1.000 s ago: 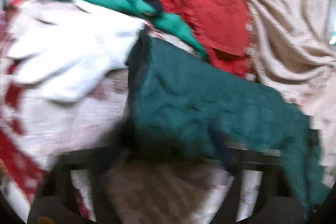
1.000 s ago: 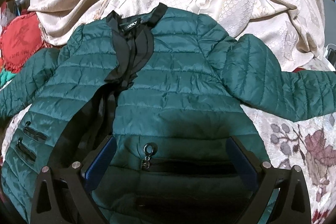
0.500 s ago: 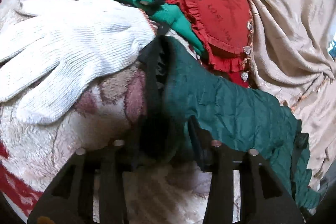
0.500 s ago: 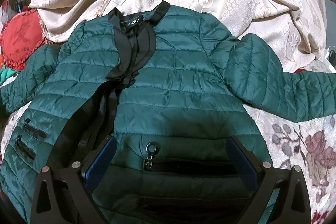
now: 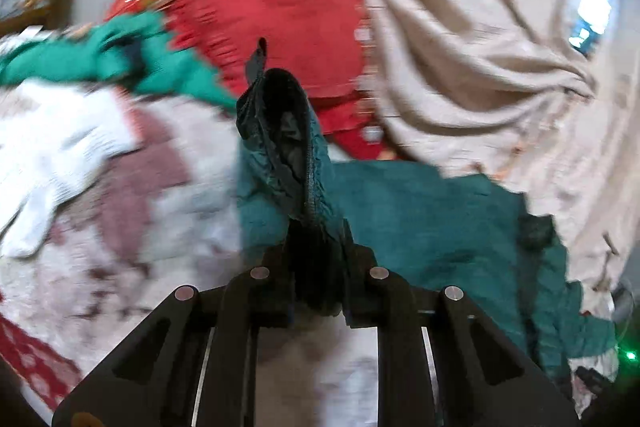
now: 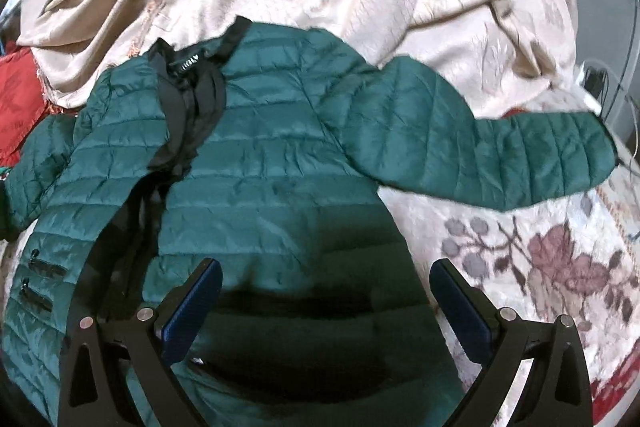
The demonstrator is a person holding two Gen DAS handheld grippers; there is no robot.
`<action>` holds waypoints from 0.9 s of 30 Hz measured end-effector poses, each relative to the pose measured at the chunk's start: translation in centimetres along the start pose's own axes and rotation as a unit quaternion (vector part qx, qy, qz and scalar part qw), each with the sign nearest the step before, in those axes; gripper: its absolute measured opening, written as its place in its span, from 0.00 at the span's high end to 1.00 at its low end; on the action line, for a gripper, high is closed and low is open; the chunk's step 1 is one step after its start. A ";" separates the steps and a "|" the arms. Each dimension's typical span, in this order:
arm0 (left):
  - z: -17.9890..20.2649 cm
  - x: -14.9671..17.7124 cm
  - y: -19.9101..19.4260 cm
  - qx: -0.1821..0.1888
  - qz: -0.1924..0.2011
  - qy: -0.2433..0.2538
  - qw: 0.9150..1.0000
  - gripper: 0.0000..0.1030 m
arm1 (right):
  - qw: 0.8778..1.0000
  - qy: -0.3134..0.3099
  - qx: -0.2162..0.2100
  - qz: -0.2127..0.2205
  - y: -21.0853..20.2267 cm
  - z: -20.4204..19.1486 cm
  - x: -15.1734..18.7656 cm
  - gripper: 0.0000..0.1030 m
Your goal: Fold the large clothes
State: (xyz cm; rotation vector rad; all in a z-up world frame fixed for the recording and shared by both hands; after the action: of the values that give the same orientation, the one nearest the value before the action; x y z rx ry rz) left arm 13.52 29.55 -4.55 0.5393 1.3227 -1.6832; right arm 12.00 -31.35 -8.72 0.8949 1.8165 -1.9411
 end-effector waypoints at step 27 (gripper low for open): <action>32.5 4.4 12.7 0.123 -0.077 0.093 0.985 0.86 | 0.996 -0.041 -0.007 -0.074 0.4 6.0 4.1 0.00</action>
State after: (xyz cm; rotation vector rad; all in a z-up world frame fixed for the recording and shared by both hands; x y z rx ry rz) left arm 28.10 -2.48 -3.96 0.7707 1.3238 -1.9790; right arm 7.93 -36.57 -11.74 0.6836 1.8928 -2.0188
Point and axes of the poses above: each gripper's, at about its wrist camera, not at the fingertips, and y roughly the way its jaws point, z to its right, x to its underside, the point moved 8 cm from there along y, roughly the way its jaws point, and after that the axes turned 5 degrees about y, right-handed, at the moved point
